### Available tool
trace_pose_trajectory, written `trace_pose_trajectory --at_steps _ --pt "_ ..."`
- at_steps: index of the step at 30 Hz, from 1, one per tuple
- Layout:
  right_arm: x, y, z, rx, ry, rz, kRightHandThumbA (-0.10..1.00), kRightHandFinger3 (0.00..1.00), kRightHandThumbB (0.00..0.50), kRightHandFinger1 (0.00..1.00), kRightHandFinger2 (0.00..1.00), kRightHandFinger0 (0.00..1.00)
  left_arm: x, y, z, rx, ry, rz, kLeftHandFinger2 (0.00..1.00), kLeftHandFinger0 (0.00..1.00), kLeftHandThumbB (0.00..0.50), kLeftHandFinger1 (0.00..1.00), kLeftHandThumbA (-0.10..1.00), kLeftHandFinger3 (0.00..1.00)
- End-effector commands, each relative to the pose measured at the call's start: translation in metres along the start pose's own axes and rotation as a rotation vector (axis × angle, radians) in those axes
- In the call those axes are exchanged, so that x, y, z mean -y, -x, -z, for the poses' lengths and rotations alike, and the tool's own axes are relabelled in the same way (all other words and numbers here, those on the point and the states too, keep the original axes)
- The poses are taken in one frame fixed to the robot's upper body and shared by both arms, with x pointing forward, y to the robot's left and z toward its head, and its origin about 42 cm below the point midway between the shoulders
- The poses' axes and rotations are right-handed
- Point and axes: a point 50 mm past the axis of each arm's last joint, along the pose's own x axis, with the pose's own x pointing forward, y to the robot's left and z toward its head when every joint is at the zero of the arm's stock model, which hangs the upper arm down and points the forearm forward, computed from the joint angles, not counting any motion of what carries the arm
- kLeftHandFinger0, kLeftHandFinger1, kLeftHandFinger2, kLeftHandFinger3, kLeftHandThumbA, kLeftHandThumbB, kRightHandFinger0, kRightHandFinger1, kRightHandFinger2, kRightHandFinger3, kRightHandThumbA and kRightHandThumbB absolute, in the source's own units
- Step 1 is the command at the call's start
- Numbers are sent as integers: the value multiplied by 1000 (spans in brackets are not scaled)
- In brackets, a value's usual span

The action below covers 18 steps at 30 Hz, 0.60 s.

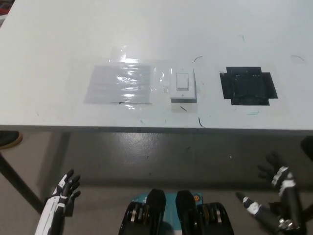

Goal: A white switch is kept at the centre of the table close to the robot and the robot uses its right hand to press it to turn it on

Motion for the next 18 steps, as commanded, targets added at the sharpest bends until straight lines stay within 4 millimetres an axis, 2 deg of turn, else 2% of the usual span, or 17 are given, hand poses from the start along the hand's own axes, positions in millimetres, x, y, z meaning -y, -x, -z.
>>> trace_pose_trajectory --at_steps 1,2,3,4,5,6,7,9,10,11,12,13,14,15,16,17,18 --pt "44 -51 -89 277 235 87 865 1000 262 68 386 45 0 -6 -29 104 -76 62 1000 1000 0 1000 934 1000" --pt "48 -57 -98 297 256 88 888 1000 264 14 310 9 0 -6 -29 107 -73 63 1000 1000 0 1000 939 1000" --pt "52 -63 -108 321 282 90 895 1000 268 1 255 0 0 -8 -30 111 -70 63 1000 1000 0 1000 943 1000" --pt "57 -75 -124 346 302 96 921 1000 294 0 137 0 0 -10 -31 118 -63 66 1000 1000 0 1000 944 1000" --pt "62 -92 -148 384 340 110 961 1000 319 0 5 0 0 -13 -31 131 -56 69 941 949 0 863 934 1000" --pt "64 -103 -164 415 370 113 1000 1000 342 0 1 0 -1 -15 -31 142 -64 72 826 813 0 723 945 1000" --pt "66 -113 -178 440 396 113 1000 1000 330 0 0 0 -1 -16 -30 146 -68 75 697 694 3 571 971 1000" --pt "68 -131 -203 491 459 85 1000 1000 313 0 0 0 -1 -19 -29 144 -81 84 605 601 10 467 1000 1000" --pt "69 -141 -217 497 519 58 1000 1000 308 0 24 273 -1 -19 -27 142 -93 84 537 511 2 390 1000 1000" --pt "67 -152 -227 496 563 28 1000 1000 325 282 390 547 -1 -20 -26 142 -97 83 528 476 0 373 1000 1000" --pt "65 -161 -235 489 597 -4 1000 1000 319 382 420 801 -1 -21 -25 140 -96 82 521 460 2 370 1000 1000" --pt "60 -176 -246 479 639 -70 1000 1000 316 387 432 631 -1 -22 -24 137 -93 80 520 472 3 371 1000 1000" --pt "54 -190 -254 475 655 -131 1000 1000 308 335 377 390 -1 -23 -22 136 -92 81 497 449 1 337 1000 1000" --pt "50 -199 -258 464 669 -172 1000 1000 308 247 265 223 0 -23 -20 131 -87 83 468 411 7 293 1000 1000" --pt "42 -217 -266 448 698 -242 1000 1000 314 140 141 98 0 -23 -19 122 -73 82 446 349 16 258 1000 1000" --pt "37 -229 -270 426 702 -278 1000 1000 341 182 192 140 1 -23 -18 123 -72 83 423 283 23 226 1000 1000" --pt "35 -234 -271 416 704 -292 1000 1000 344 201 192 146 1 -24 -18 124 -72 83 419 277 19 222 1000 1000"
